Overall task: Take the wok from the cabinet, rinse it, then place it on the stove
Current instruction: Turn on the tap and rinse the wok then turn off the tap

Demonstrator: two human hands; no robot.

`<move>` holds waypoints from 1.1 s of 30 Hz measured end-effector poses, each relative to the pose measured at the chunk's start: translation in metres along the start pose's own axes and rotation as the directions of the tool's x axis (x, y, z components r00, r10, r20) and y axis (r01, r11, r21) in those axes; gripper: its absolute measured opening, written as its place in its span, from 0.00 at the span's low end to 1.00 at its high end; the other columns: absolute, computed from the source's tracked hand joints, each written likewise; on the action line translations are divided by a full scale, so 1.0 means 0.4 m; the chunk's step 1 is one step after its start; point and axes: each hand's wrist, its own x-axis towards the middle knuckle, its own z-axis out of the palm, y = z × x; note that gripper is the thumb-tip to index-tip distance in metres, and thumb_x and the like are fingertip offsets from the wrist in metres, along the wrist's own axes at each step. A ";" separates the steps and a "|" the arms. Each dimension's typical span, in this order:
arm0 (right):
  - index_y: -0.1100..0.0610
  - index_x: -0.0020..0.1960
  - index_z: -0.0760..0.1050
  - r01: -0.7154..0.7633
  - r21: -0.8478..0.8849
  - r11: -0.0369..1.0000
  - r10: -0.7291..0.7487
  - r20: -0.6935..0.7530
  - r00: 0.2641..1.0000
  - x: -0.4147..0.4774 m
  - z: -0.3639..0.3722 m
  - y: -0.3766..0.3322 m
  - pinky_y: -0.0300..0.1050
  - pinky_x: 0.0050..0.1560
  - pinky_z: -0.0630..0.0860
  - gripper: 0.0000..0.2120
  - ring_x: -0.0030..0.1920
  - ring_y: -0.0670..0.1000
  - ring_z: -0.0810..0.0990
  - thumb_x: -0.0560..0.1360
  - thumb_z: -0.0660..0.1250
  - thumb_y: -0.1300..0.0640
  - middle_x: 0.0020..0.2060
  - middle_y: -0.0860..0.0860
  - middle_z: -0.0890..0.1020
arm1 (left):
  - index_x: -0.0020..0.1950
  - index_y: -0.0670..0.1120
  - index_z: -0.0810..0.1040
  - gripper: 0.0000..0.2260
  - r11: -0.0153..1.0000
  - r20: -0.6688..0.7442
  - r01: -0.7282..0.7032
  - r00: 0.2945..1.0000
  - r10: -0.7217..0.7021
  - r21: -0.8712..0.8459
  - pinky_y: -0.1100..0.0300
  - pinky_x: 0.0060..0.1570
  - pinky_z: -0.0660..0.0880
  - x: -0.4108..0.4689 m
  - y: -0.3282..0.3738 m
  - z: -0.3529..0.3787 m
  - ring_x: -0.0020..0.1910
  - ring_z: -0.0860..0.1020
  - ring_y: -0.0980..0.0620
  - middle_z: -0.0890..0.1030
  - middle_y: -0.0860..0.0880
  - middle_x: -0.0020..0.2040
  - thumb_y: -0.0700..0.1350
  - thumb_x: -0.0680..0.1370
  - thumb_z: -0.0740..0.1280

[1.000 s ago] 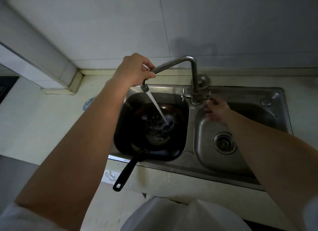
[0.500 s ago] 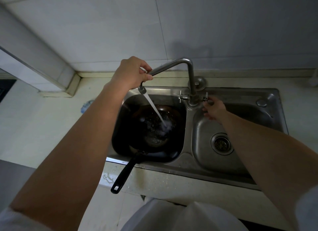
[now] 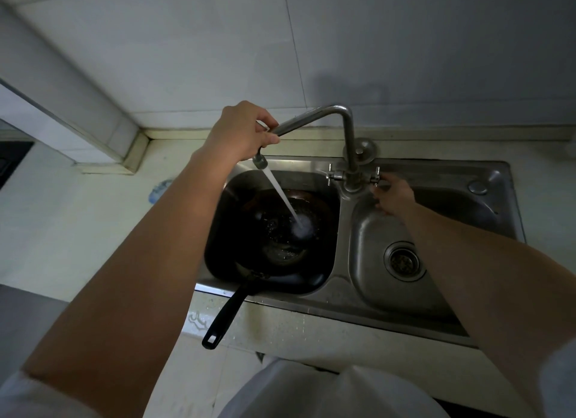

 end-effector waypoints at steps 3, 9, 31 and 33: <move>0.47 0.70 0.75 0.016 0.003 1.000 -0.016 -0.001 1.000 0.004 -0.001 0.002 0.52 0.46 0.83 0.22 0.44 0.54 0.84 0.77 0.72 0.55 0.49 0.55 0.84 | 0.58 0.50 0.83 0.12 1.000 -0.005 -0.008 1.000 0.008 -0.006 0.69 0.36 0.69 0.000 -0.002 0.002 0.43 0.82 0.56 0.84 0.51 0.45 0.46 0.75 0.75; 0.49 0.71 0.73 0.088 -0.117 0.989 -0.084 0.037 0.996 -0.022 -0.021 -0.013 0.56 0.63 0.77 0.23 0.61 0.56 0.79 0.77 0.72 0.55 0.60 0.54 0.81 | 0.61 0.49 0.83 0.13 1.000 -0.042 -0.020 0.999 0.020 -0.002 0.61 0.54 0.74 0.011 -0.007 0.010 0.52 0.83 0.51 0.86 0.48 0.53 0.44 0.76 0.74; 0.48 0.61 0.79 -0.016 -0.087 0.996 0.021 0.053 0.998 0.038 -0.017 -0.020 0.60 0.58 0.80 0.10 0.49 0.59 0.83 0.81 0.65 0.54 0.51 0.57 0.83 | 0.59 0.54 0.82 0.12 0.999 0.001 0.005 1.000 -0.006 0.049 0.59 0.49 0.69 -0.058 0.026 0.017 0.42 0.78 0.55 0.80 0.51 0.46 0.51 0.76 0.75; 0.50 0.65 0.78 -0.038 -0.084 0.996 0.044 0.070 0.997 0.028 -0.024 -0.028 0.56 0.54 0.81 0.13 0.45 0.56 0.82 0.82 0.63 0.51 0.50 0.57 0.82 | 0.59 0.54 0.82 0.12 0.998 0.005 0.010 1.000 -0.010 0.060 0.59 0.49 0.69 -0.054 0.027 0.019 0.43 0.78 0.55 0.81 0.51 0.47 0.52 0.76 0.75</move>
